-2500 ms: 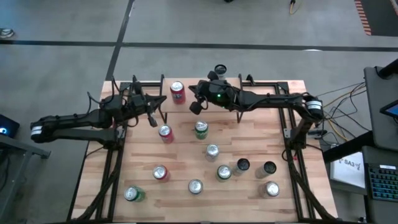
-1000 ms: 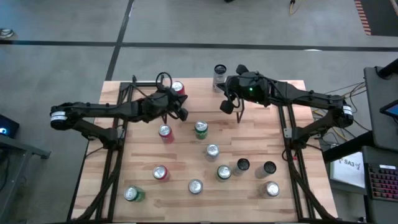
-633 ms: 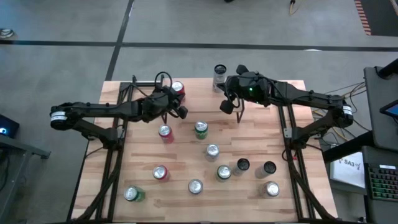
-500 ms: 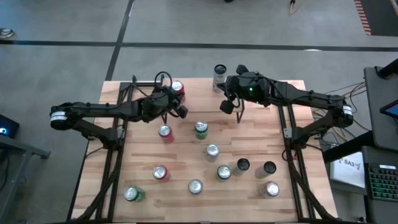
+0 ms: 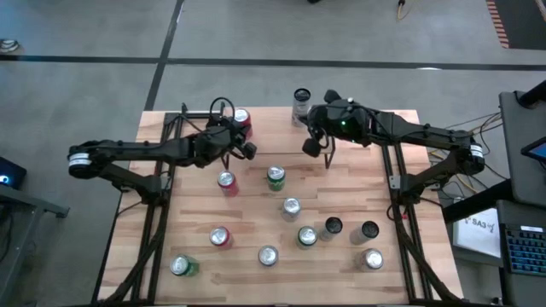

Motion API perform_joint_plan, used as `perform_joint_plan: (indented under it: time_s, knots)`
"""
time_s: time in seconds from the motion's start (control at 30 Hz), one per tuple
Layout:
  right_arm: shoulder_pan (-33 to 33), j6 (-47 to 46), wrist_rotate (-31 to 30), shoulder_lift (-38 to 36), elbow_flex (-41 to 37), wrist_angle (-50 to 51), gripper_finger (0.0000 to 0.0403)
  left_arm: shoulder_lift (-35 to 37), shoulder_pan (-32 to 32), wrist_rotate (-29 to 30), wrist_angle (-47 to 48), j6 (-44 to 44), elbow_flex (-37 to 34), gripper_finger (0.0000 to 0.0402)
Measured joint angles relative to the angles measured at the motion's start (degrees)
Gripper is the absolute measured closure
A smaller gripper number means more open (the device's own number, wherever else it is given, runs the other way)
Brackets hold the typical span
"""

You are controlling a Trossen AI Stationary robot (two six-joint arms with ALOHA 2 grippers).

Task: Place canned beverage on shelf
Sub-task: Put the center orange soda can on the shelf

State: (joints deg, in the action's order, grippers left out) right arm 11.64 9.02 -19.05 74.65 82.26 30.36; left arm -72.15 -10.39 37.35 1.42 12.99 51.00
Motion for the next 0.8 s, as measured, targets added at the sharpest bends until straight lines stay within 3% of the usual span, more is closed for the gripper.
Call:
perform_joint_plan:
  time_s: [0.2,0.3,0.37,0.5,0.63,0.8]
  knots:
    - [0.0,0.0,0.31,-0.23,-0.02,4.91,0.0394,3.53,0.1,-12.05,3.33,-1.65,0.0,0.0402]
    - [0.03,0.1,3.95,-0.66,-0.03,6.66,0.0394,4.63,0.1,-20.65,4.91,-6.26,-0.02,0.0402]
    - [0.27,0.94,6.97,-1.04,-0.34,6.94,0.0394,4.67,0.13,-23.18,5.01,-8.82,-0.02,0.0402]
    - [0.38,1.86,12.12,-2.42,-1.67,6.76,0.0394,3.24,0.07,-19.35,4.76,-9.13,-0.02,0.0402]
    - [0.19,0.65,13.13,-4.14,-3.5,6.58,0.0394,1.86,0.08,-14.56,4.67,-7.76,-0.02,0.0402]
    - [-0.02,-0.69,14.89,-6.18,-6.95,6.26,0.0394,0.89,0.08,-13.28,5.27,-5.98,-0.04,0.0402]
